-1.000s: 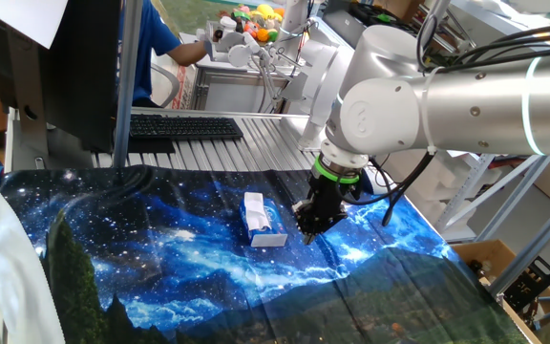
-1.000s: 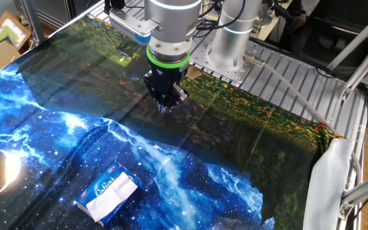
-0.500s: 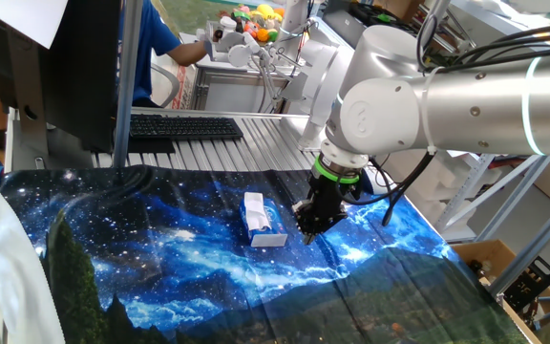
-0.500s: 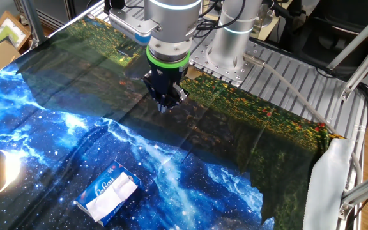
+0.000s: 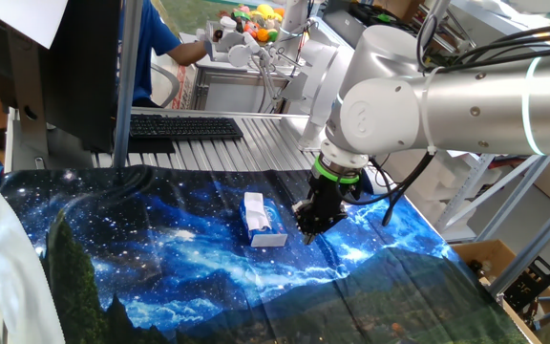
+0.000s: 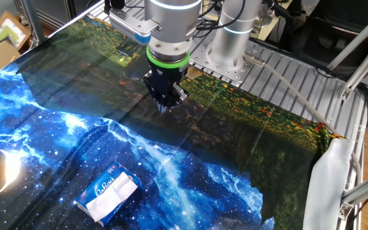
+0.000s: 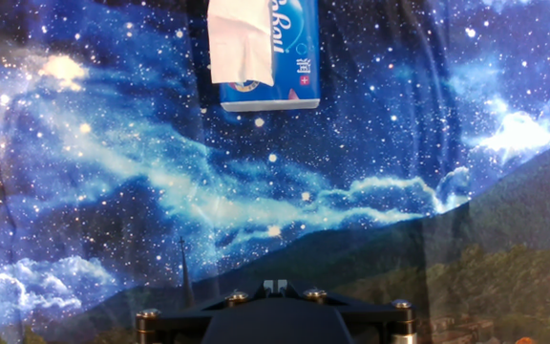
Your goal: Pull out a napkin
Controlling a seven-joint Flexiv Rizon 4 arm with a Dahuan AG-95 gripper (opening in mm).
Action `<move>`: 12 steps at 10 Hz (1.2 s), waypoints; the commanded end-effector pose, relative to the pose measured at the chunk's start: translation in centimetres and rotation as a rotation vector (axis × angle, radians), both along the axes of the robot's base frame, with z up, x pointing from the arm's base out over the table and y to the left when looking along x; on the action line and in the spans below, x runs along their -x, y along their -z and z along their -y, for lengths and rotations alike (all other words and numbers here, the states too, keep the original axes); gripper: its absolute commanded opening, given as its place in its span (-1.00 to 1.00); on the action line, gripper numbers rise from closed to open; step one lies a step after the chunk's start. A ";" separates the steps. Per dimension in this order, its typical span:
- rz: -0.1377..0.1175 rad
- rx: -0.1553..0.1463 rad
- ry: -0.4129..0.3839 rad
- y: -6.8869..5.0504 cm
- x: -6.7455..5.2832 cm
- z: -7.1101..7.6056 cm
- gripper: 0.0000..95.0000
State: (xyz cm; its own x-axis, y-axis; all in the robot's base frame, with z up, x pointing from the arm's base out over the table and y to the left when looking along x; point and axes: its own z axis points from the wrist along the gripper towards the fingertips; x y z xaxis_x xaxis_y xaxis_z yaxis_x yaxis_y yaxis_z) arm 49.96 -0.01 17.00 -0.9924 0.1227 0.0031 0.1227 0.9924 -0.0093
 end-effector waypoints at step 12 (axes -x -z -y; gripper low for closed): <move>0.001 -0.006 -0.019 0.0 0.0 0.0 -1.00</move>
State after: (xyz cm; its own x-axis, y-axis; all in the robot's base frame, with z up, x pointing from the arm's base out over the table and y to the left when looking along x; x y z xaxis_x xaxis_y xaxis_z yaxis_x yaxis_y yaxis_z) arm 50.00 0.01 17.02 -0.9946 0.1038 0.0041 0.1038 0.9946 -0.0035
